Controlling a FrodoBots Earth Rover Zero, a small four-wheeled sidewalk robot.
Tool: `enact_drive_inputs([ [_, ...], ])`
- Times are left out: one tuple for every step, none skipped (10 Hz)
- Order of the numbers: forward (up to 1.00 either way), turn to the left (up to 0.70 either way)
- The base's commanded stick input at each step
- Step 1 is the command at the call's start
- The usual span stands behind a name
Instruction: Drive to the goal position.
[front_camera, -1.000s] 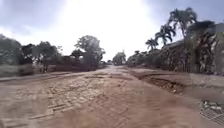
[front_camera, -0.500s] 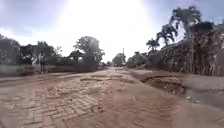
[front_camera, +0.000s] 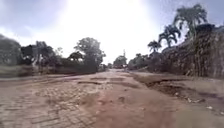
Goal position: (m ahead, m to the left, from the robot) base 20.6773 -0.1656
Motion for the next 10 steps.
enact_drive_inputs([
  [1.00,0.00],
  [1.00,0.00],
  [1.00,0.00],
  [1.00,0.00],
  [1.00,0.00],
  [1.00,0.00],
  [1.00,0.00],
  [1.00,0.00],
  [1.00,0.00],
  [1.00,0.00],
])
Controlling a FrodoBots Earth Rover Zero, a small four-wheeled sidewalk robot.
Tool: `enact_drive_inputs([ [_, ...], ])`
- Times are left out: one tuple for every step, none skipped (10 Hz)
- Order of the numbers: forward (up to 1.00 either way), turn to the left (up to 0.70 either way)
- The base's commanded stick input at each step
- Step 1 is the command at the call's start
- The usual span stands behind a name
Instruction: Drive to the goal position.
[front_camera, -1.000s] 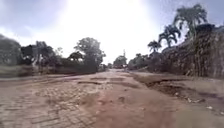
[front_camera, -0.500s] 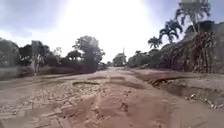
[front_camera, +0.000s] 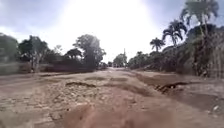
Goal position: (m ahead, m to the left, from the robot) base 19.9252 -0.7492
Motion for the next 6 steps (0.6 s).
enact_drive_inputs([
  [1.00,0.00],
  [1.00,0.00],
  [1.00,0.00],
  [1.00,0.00],
  [1.00,0.00],
  [1.00,0.00],
])
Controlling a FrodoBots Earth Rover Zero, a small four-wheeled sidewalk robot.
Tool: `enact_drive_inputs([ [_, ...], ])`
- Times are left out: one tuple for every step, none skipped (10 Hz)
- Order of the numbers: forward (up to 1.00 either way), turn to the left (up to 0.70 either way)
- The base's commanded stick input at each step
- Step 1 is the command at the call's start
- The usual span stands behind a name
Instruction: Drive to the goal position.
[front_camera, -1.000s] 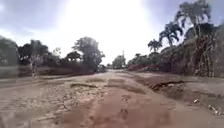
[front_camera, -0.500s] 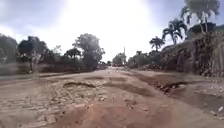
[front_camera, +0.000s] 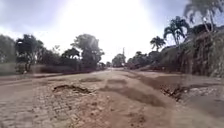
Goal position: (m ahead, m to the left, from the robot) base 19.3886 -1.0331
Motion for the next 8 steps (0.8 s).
enact_drive_inputs([
  [1.00,0.00],
  [1.00,0.00],
  [1.00,0.00],
  [1.00,0.00],
  [1.00,0.00],
  [1.00,0.00],
  [1.00,0.00],
  [1.00,0.00],
])
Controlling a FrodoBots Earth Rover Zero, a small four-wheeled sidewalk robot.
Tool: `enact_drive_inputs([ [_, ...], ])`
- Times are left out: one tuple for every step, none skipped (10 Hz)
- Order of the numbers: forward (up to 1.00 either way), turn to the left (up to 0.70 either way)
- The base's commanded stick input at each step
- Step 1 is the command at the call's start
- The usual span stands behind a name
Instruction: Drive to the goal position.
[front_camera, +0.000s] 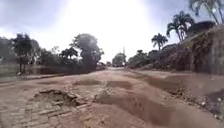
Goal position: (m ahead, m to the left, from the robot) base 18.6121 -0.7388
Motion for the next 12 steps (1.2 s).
enact_drive_inputs([
  [1.00,0.00],
  [1.00,0.00],
  [1.00,0.00],
  [1.00,0.00],
  [1.00,0.00],
  [1.00,0.00],
  [1.00,0.00],
  [1.00,0.00],
  [1.00,0.00],
  [1.00,0.00],
  [1.00,0.00],
  [1.00,0.00],
])
